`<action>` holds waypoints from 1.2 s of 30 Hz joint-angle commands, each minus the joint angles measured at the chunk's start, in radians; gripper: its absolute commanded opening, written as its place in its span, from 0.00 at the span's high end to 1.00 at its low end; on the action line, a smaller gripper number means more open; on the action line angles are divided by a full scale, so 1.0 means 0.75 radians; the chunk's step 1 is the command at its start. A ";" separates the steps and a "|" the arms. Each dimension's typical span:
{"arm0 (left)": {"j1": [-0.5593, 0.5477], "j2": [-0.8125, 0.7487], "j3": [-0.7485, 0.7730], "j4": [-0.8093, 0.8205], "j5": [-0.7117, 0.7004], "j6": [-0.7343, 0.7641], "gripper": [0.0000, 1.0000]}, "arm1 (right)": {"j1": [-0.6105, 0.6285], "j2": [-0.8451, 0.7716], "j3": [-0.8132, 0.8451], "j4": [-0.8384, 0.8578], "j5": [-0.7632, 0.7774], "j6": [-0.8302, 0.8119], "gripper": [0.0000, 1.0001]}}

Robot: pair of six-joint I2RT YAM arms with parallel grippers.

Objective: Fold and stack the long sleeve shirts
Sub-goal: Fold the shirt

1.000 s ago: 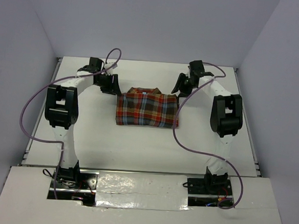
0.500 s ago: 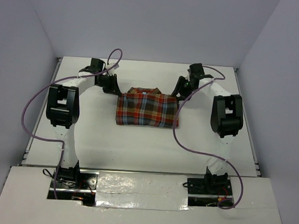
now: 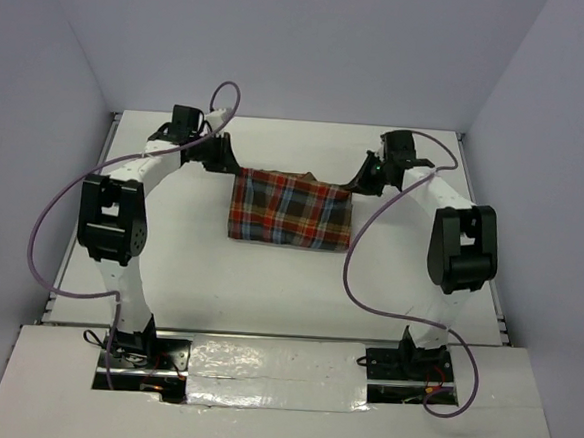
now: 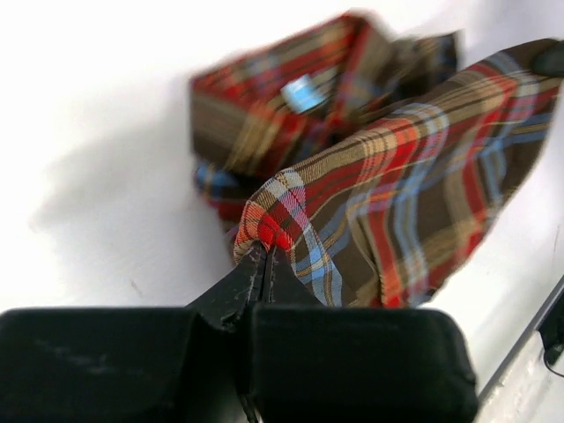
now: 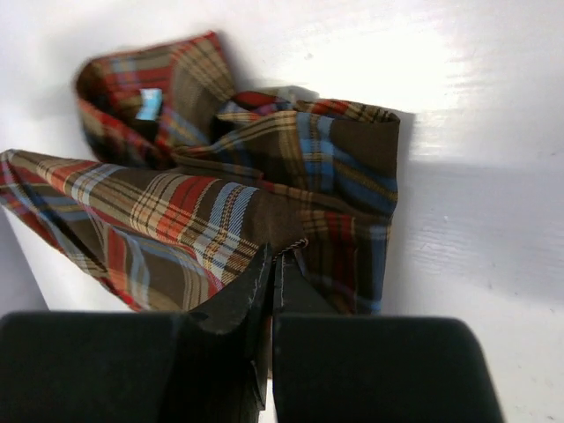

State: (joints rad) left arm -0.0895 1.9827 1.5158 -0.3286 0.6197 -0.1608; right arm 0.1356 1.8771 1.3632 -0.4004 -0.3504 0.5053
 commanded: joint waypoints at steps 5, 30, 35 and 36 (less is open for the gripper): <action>-0.044 -0.065 0.036 0.190 0.045 0.024 1.00 | -0.064 0.000 0.003 0.174 -0.001 0.056 1.00; -0.053 0.447 0.545 0.076 -0.434 0.039 0.33 | -0.123 0.592 0.802 -0.177 0.193 -0.076 0.52; -0.038 0.408 0.695 -0.036 -0.482 0.008 0.01 | -0.166 0.516 0.917 -0.254 0.238 -0.054 0.23; -0.030 0.388 0.717 -0.059 -0.493 0.004 0.01 | -0.171 0.463 0.901 -0.260 0.232 -0.048 0.19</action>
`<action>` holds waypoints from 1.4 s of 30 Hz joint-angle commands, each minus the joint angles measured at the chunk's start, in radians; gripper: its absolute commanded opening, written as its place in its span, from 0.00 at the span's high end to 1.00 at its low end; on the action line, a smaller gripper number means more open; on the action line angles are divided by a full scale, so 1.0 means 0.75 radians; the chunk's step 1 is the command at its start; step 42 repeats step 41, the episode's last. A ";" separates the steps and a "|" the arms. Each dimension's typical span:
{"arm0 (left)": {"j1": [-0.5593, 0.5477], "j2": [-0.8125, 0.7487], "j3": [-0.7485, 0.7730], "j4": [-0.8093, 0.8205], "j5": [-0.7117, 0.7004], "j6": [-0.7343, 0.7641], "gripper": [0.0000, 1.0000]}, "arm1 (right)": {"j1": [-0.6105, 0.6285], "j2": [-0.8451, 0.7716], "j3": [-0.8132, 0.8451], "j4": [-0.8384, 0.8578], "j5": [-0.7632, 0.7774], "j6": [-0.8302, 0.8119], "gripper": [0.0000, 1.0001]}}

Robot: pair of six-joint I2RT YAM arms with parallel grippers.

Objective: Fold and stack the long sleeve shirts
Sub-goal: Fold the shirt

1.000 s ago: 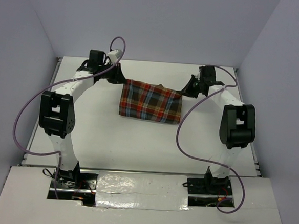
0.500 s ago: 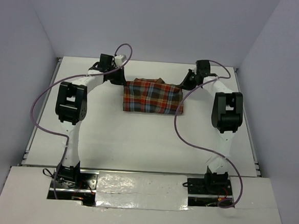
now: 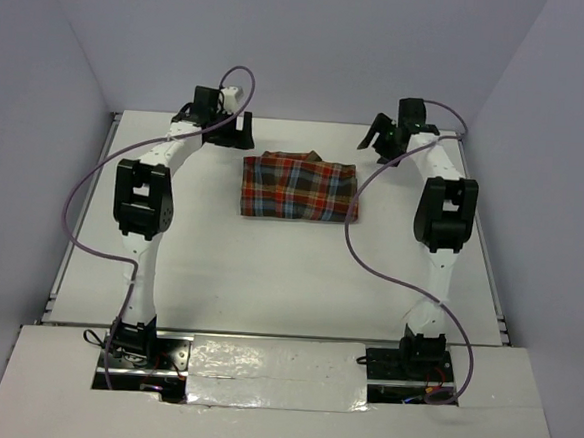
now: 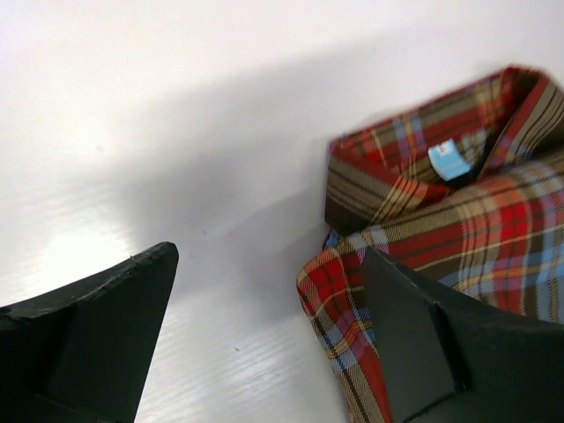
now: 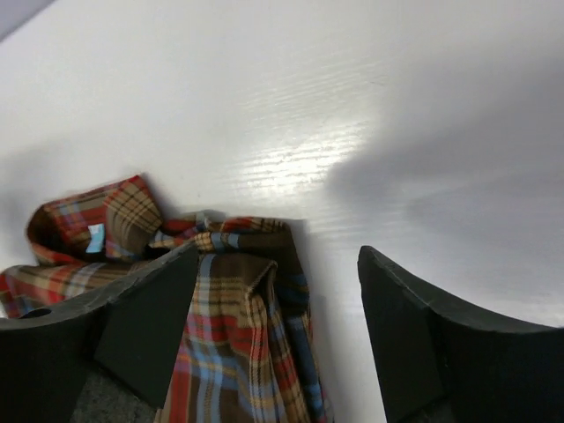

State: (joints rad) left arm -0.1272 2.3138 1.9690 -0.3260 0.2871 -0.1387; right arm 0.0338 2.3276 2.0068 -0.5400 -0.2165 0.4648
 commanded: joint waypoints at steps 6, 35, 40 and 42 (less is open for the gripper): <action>0.116 -0.227 0.152 -0.228 -0.076 -0.010 0.01 | -0.145 -0.407 -0.126 -0.196 0.070 -0.055 0.14; 0.296 -0.893 -0.926 -0.246 -0.283 0.146 0.01 | -0.337 -1.418 -1.375 0.209 0.060 -0.119 0.02; 0.296 -0.907 -0.944 -0.236 -0.276 0.148 0.01 | -0.337 -1.461 -1.387 0.217 0.086 -0.155 0.02; 0.296 -0.909 -0.946 -0.234 -0.276 0.148 0.01 | -0.337 -1.473 -1.395 0.229 0.090 -0.158 0.02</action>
